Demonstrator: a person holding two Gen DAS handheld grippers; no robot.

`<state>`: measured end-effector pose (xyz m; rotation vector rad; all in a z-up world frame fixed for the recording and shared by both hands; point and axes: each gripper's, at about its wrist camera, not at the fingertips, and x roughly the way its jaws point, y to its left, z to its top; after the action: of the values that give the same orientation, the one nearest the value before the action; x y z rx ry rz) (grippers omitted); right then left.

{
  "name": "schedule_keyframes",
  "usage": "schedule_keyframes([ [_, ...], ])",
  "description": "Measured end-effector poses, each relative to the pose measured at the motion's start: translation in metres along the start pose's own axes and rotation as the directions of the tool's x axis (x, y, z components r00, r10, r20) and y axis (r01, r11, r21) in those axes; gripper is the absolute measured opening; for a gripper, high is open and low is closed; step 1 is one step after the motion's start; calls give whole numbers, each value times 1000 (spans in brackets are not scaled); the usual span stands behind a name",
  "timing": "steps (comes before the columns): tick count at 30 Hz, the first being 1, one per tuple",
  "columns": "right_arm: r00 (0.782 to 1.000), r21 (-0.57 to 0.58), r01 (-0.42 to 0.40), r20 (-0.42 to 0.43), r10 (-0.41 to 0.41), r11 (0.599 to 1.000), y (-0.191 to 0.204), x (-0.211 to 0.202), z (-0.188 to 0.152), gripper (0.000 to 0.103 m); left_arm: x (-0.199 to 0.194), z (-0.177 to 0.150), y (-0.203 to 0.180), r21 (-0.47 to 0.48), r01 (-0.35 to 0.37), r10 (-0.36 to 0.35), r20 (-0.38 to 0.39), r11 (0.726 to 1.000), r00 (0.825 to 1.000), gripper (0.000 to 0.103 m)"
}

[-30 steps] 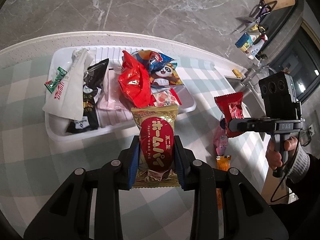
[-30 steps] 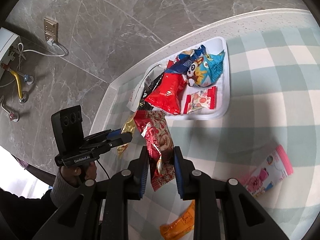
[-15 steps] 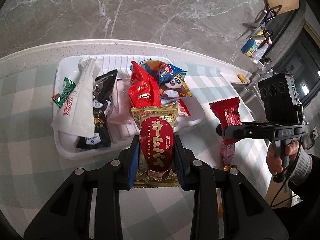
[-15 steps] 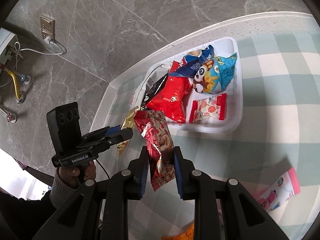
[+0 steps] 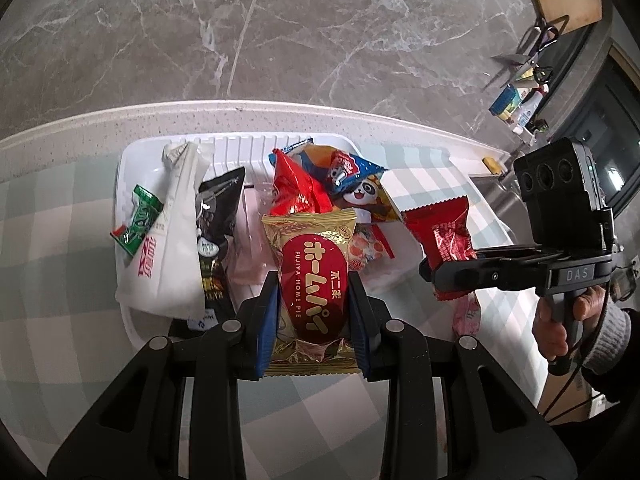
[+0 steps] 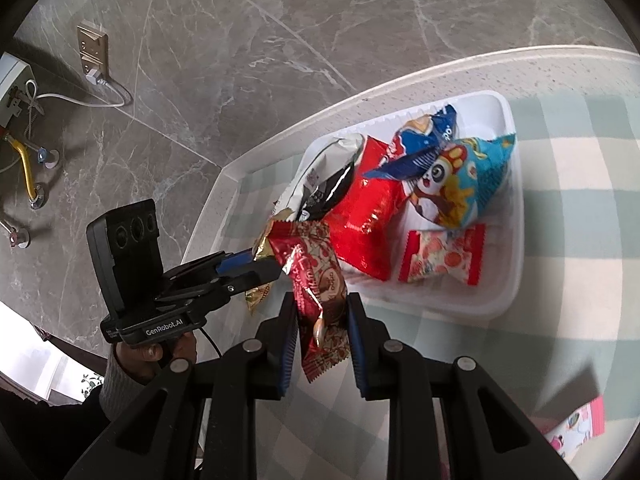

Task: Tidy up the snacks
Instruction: 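Carry the pie packet and wrapped candy over the white tray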

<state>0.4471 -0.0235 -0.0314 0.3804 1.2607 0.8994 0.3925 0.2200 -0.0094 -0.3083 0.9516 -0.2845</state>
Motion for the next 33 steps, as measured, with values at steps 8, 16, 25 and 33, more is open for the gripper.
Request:
schedule_keyframes([
  [8, 1000, -2, -3, -11, 3, 1000, 3, 10, 8, 26, 0, 9, -2, 22, -31, 31, 20, 999, 999, 29],
  [16, 1000, -3, -7, -15, 7, 1000, 4, 14, 12, 26, 2, 12, -5, 48, -65, 64, 28, 997, 998, 29],
  [25, 1000, -5, -12, -18, 12, 1000, 5, 17, 14, 26, 3, 13, -7, 56, -82, 80, 36, 995, 996, 29],
  [33, 1000, -6, -13, -18, 13, 1000, 6, 18, 15, 26, 2, 13, -9, 68, -101, 98, 45, 993, 994, 29],
])
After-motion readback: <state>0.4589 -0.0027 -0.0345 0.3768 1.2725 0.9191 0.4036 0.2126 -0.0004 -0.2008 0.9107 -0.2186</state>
